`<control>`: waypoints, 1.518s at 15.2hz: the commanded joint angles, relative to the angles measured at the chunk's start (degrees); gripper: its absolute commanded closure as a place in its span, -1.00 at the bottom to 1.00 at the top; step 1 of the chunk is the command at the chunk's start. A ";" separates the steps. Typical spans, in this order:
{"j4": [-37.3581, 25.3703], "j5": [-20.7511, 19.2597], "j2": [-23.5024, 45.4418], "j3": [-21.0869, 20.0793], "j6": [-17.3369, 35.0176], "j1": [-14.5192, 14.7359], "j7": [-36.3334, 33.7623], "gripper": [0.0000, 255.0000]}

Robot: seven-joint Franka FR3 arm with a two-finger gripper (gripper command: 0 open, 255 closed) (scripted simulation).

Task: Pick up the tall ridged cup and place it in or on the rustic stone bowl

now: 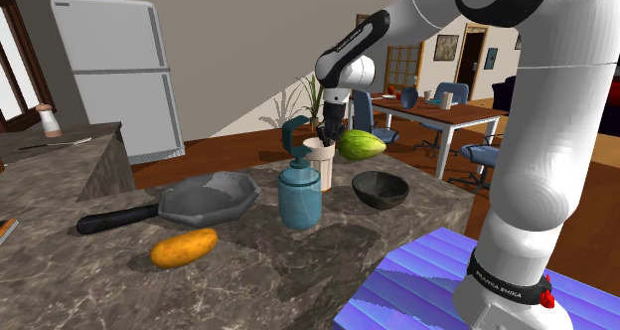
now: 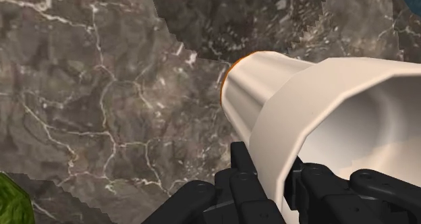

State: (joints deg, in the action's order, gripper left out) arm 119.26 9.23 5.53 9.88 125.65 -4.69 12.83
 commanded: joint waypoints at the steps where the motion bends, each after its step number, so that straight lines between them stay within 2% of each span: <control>1: 0.03 0.00 0.02 -0.01 -0.01 0.01 0.00 1.00; 5: 0.02 0.00 0.03 -0.01 0.00 0.01 0.00 1.00; 23: -8.50 -1.98 -4.67 0.17 -13.00 0.03 -2.38 1.00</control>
State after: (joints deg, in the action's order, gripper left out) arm 111.59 7.31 0.92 10.04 113.54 -4.64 10.53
